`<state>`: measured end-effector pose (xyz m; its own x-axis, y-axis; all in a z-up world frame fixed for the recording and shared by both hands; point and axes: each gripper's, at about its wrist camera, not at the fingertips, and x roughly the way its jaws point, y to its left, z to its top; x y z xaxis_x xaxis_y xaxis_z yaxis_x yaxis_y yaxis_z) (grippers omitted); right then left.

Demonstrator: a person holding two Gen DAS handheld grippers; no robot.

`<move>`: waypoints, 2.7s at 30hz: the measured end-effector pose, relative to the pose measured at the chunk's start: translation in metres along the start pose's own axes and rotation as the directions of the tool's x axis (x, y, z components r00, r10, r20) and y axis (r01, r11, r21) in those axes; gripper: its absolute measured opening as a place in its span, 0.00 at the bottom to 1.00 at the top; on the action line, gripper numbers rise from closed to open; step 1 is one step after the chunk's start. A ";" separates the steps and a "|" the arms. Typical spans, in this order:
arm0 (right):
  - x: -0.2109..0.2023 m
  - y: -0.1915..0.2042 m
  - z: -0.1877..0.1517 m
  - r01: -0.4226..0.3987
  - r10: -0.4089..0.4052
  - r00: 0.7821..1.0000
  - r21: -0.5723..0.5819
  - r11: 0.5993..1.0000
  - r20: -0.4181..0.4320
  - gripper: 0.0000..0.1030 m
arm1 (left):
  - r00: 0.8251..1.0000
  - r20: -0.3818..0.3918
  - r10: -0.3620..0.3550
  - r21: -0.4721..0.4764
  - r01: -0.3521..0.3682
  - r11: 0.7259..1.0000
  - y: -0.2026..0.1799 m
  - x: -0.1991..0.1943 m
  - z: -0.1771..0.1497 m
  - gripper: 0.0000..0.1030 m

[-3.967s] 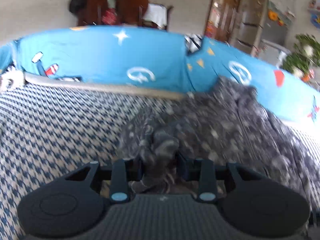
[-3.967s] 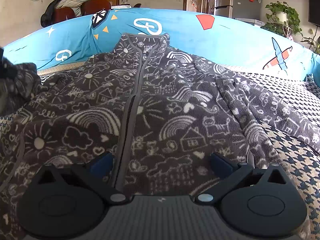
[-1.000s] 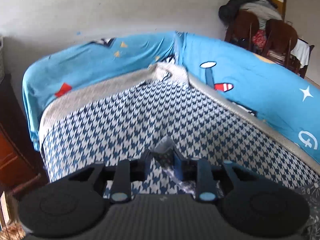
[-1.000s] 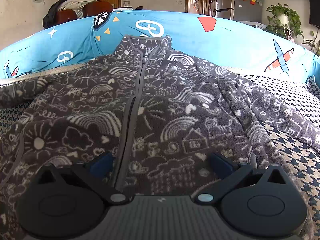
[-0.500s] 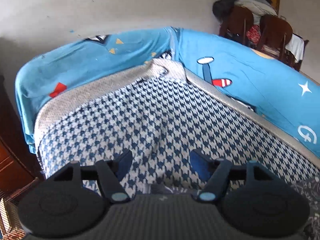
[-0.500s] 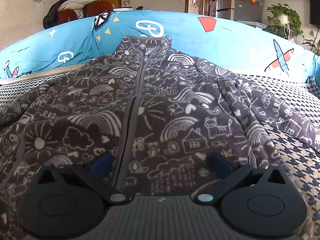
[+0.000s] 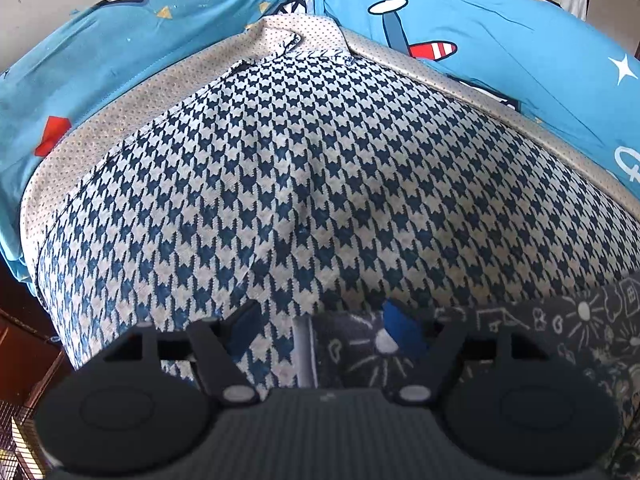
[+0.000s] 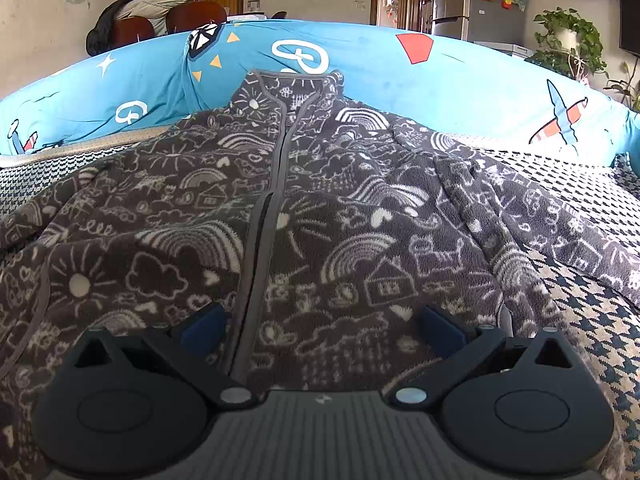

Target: Fold clothes

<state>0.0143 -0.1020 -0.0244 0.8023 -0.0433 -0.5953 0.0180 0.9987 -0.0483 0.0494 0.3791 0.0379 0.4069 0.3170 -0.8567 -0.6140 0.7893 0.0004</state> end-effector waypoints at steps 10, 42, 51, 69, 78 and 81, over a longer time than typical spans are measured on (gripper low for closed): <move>0.000 0.000 0.000 -0.001 0.001 1.000 0.000 1.000 0.000 1.00 | 0.994 -0.075 -0.084 -0.047 0.081 0.996 0.012 0.020 -0.001 0.73; 0.001 0.001 0.000 0.010 -0.010 1.000 -0.007 1.000 0.000 1.00 | 0.804 0.521 0.285 0.067 -0.372 0.926 -0.102 -0.055 0.015 0.12; 0.002 0.000 0.000 0.006 -0.006 1.000 -0.006 1.000 -0.003 1.00 | 0.885 0.262 0.386 0.133 -0.429 0.894 -0.102 0.013 0.026 0.39; 0.002 0.002 0.001 0.012 -0.012 1.000 -0.012 1.000 -0.008 1.00 | 0.959 0.230 0.163 0.106 -0.191 0.976 -0.121 -0.019 0.013 0.60; 0.001 0.002 0.000 0.014 -0.015 1.000 -0.011 1.000 -0.010 1.00 | 0.976 0.219 0.011 0.274 -0.072 0.959 -0.182 -0.026 -0.012 0.64; 0.001 0.002 0.000 0.016 -0.016 1.000 -0.012 1.000 -0.010 1.00 | 0.980 0.195 -0.027 0.323 -0.039 0.946 -0.199 -0.024 -0.020 0.67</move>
<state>0.0153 -0.0997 -0.0250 0.7961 -0.0599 -0.6022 0.0242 0.9974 -0.0673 0.1486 0.2037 0.0476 0.5474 0.3923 -0.7392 -0.3778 0.9040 0.2001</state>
